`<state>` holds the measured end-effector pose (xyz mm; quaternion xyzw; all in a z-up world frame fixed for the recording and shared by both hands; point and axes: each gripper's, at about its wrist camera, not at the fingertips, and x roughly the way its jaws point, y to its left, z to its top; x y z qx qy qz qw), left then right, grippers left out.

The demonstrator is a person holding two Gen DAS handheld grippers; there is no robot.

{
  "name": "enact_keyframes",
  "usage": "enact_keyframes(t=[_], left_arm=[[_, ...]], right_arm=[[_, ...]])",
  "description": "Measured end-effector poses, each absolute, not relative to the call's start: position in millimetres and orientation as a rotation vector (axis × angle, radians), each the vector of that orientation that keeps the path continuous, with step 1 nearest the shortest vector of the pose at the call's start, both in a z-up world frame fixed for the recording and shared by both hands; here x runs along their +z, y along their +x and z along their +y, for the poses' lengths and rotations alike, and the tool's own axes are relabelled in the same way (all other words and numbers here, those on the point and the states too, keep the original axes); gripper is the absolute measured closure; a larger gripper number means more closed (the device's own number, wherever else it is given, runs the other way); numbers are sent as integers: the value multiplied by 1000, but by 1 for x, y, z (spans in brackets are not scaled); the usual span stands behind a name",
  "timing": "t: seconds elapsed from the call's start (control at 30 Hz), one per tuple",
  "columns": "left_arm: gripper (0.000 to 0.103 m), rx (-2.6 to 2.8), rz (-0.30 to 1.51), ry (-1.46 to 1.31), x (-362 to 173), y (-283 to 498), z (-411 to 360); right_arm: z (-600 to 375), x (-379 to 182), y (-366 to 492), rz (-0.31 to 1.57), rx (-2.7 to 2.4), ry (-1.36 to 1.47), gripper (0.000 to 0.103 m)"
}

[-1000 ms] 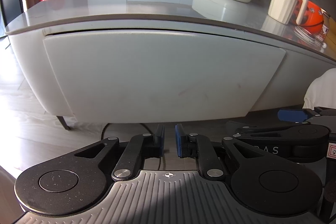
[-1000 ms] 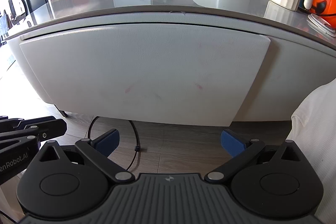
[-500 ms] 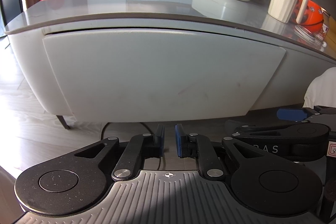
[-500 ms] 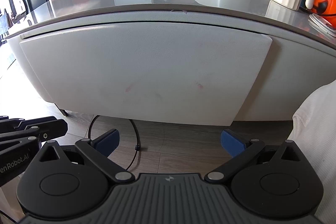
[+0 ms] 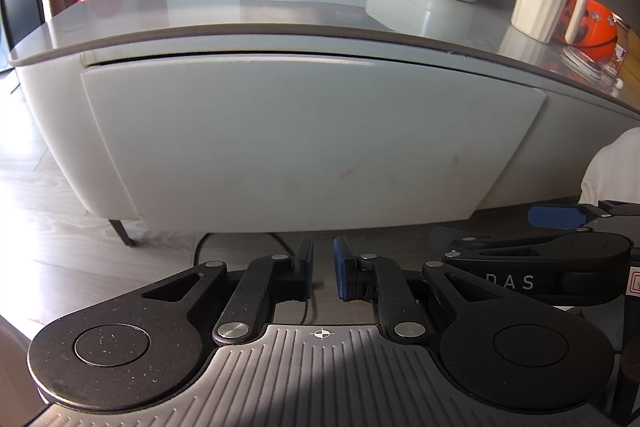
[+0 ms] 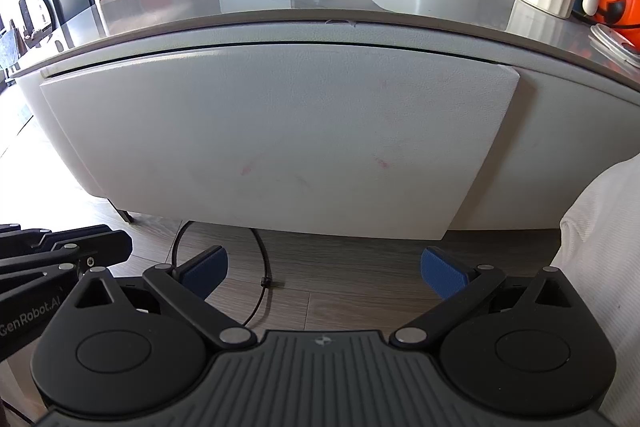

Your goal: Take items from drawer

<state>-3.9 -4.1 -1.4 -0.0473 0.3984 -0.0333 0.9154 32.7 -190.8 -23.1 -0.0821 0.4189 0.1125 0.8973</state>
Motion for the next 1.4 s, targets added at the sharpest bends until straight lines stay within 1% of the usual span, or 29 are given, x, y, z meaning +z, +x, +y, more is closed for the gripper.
enact_keyframes(t=[0.37,0.53,0.6,0.73,0.93,1.1,1.27,1.4], left_arm=[[89,-66,825,-101,4,-3,-2],[89,-88,823,-145,11,1,7],[89,-95,808,-147,18,6,16],[88,-37,731,-61,36,21,41],[87,66,693,15,49,50,91],[87,114,733,-67,48,64,123],[87,144,718,-147,52,61,141],[87,151,707,-153,55,64,147]], right_arm=[[-195,-18,37,872,247,-154,0],[-202,-10,42,880,271,-108,0],[-209,-5,47,877,275,-81,0],[-224,10,63,821,254,-88,0],[-250,31,101,748,187,-96,0],[-265,40,134,735,174,-114,0],[-278,41,149,745,195,-102,0],[-283,40,152,762,198,-63,0]])
